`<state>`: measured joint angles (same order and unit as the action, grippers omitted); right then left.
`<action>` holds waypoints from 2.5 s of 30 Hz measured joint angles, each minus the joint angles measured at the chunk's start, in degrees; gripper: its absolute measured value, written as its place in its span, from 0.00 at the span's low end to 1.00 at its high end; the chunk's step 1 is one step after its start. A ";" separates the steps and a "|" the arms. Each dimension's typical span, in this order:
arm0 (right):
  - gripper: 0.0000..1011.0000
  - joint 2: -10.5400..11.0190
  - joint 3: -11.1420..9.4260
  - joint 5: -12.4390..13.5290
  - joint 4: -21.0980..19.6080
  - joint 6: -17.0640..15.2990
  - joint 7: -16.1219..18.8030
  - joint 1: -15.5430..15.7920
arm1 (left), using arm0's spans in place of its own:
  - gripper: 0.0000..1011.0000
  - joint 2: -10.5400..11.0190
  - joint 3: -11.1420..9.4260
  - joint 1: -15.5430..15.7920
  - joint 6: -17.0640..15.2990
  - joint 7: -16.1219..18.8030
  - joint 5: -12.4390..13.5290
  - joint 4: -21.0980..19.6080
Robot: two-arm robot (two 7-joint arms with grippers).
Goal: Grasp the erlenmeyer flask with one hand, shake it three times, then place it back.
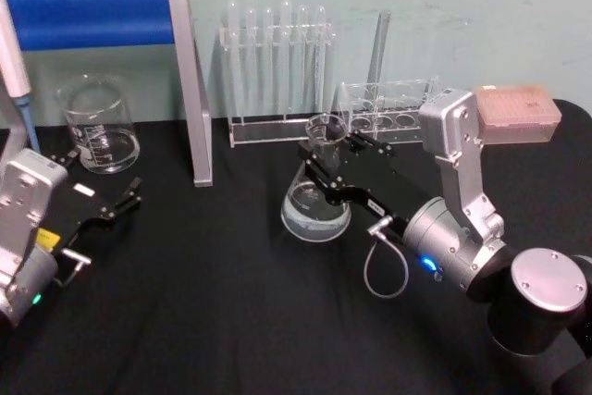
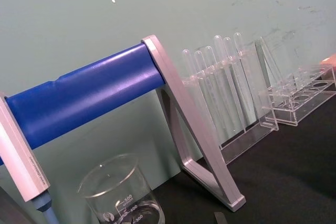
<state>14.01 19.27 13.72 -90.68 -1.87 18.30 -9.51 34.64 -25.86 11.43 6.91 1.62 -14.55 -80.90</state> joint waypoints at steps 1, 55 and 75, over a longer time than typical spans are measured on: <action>0.44 0.02 0.18 0.04 0.00 -0.02 0.02 -0.03 | 0.99 0.00 0.00 0.00 0.00 0.00 0.00 0.00; 0.44 -0.43 3.99 -0.29 8.52 6.03 2.99 -0.74 | 0.99 0.00 0.00 0.00 0.00 0.00 0.00 0.00; 0.44 -0.47 4.24 -0.45 8.76 5.37 2.84 -0.61 | 0.99 0.00 0.00 0.00 0.00 0.00 0.00 0.00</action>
<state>13.54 23.51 13.27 -81.92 3.51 21.14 -10.13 34.65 -25.86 11.43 6.91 1.62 -14.55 -80.90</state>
